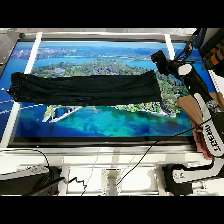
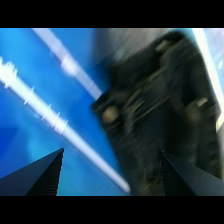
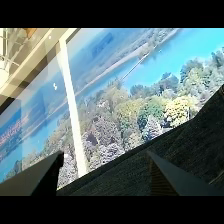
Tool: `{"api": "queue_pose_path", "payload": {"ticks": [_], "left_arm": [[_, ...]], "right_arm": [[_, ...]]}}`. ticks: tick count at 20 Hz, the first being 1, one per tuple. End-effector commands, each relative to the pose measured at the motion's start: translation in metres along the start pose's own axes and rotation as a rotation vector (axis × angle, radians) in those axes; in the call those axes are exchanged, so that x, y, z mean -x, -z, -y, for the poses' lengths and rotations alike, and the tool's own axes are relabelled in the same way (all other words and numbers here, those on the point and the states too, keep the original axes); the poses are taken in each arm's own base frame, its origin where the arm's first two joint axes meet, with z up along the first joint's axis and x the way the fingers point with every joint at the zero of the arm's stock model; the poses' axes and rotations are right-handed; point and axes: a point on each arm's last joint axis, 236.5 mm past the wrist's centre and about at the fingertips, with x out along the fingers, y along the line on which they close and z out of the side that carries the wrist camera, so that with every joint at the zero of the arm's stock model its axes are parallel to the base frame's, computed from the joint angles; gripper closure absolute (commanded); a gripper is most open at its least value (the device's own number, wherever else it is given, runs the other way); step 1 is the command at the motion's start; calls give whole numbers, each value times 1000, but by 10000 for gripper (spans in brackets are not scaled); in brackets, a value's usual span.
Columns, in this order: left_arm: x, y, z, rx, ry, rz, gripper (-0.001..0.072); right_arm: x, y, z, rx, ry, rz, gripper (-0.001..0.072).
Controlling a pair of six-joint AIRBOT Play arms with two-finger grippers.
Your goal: Fold the clothes and pants, and hang the long-sleeved shirts on hangers.
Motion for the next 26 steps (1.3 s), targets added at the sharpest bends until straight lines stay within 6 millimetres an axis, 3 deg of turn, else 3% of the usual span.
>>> {"api": "queue_pose_path", "payload": {"ticks": [1, 5, 10, 16, 19, 20, 21, 22, 24, 26], "left_arm": [[-34, 36, -17, 119, 22, -126, 3], [-83, 38, -10, 283, 86, -95, 4], [-120, 47, -8, 274, 38, -50, 4], [-134, 38, -6, 238, -11, 42, 13], [-141, 47, -3, 229, -14, 26, 28], [-142, 47, -3, 228, -16, 30, 67], [-143, 46, -1, 226, -18, 40, 163], [-144, 45, 0, 226, -19, 50, 184], [-148, 46, 5, 214, -23, 63, 181], [-154, 53, 9, 166, -27, 57, 126]], "right_arm": [[2, 0, -5, -20, -14, 0, 116], [4, -2, -17, -123, -62, -1, 118], [4, -4, -24, -191, -91, 3, 118], [4, -4, -24, -189, -91, 3, 119], [4, -4, -24, -189, -91, 3, 118], [4, -4, -24, -189, -91, 3, 119], [4, -3, -24, -189, -91, 2, 119], [4, -3, -24, -189, -91, 0, 119], [4, -3, -24, -185, -91, 1, 119], [4, -3, -24, -185, -91, 2, 119]]}}
